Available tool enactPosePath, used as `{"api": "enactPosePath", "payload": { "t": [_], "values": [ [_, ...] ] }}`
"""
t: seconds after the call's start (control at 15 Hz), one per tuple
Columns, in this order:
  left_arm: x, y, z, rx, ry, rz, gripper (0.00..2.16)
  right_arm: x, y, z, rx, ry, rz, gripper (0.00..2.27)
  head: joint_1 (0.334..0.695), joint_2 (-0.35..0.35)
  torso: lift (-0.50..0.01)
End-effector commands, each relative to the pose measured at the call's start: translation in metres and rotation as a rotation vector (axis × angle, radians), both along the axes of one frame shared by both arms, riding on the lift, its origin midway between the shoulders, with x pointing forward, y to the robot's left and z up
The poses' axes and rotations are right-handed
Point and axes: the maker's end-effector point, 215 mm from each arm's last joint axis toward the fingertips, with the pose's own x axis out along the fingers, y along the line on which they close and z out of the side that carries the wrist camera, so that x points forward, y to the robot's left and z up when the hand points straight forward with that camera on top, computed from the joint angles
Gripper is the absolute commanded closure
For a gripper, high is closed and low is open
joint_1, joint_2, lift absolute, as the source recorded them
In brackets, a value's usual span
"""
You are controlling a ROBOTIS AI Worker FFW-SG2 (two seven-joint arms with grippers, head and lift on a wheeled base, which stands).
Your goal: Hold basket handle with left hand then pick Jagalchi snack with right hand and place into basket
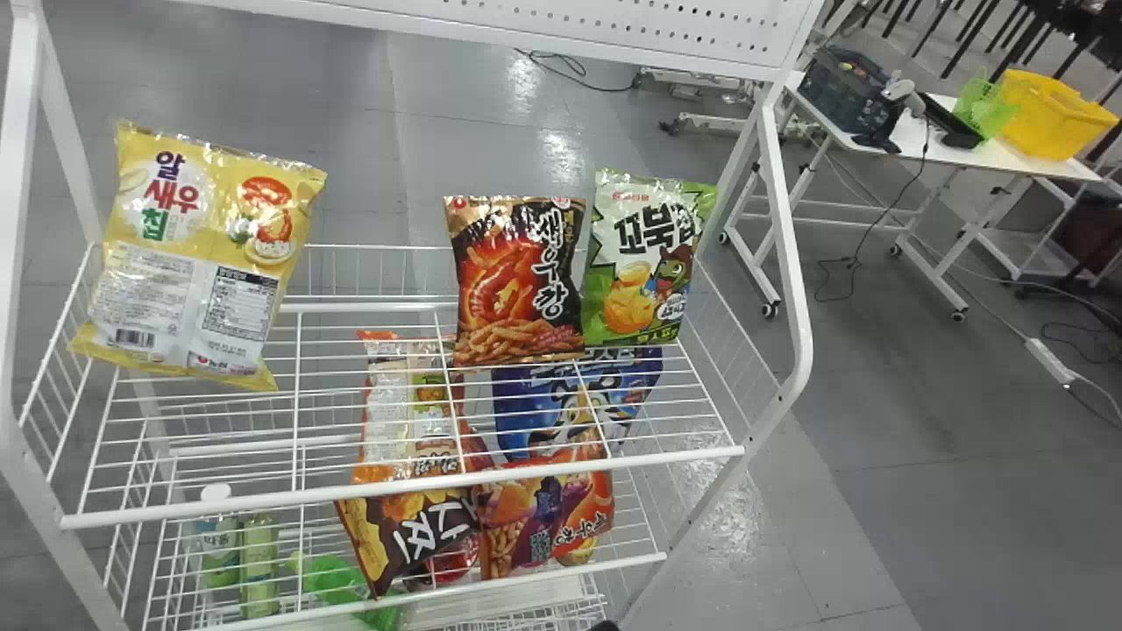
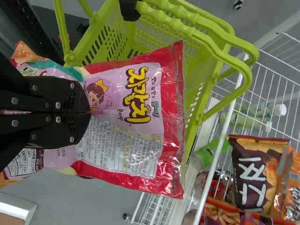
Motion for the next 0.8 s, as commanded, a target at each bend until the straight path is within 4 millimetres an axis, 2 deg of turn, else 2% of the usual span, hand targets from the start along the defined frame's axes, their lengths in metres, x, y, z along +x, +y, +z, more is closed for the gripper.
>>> {"api": "enactPosePath", "payload": {
  "t": [0.0,0.07,0.27,0.47,0.53,0.73],
  "values": [
    [-0.002,-0.003,0.002,-0.002,-0.003,-0.006,1.52,-0.004,0.018,-0.013,-0.013,0.017,0.044,1.8,0.695,-0.35,-0.01],
    [-0.004,-0.003,0.002,-0.003,-0.001,-0.007,1.52,-0.004,0.026,-0.017,-0.013,0.021,0.055,1.8,0.695,-0.35,-0.01],
    [-0.006,-0.003,0.002,-0.002,0.002,-0.008,1.52,0.021,0.052,-0.027,0.031,-0.036,0.062,1.8,0.695,-0.35,-0.01],
    [-0.008,-0.005,0.002,-0.004,0.003,-0.011,1.52,0.046,0.067,-0.033,0.069,-0.091,0.082,1.8,0.695,-0.263,-0.01],
    [-0.008,-0.005,0.002,-0.003,0.004,-0.012,1.52,0.047,0.07,-0.036,0.077,-0.084,0.09,1.8,0.695,-0.22,-0.01],
    [-0.007,-0.005,0.001,0.001,0.001,-0.012,1.52,0.047,0.085,-0.043,0.129,-0.062,0.104,1.8,0.695,-0.179,-0.01]
  ]
}}
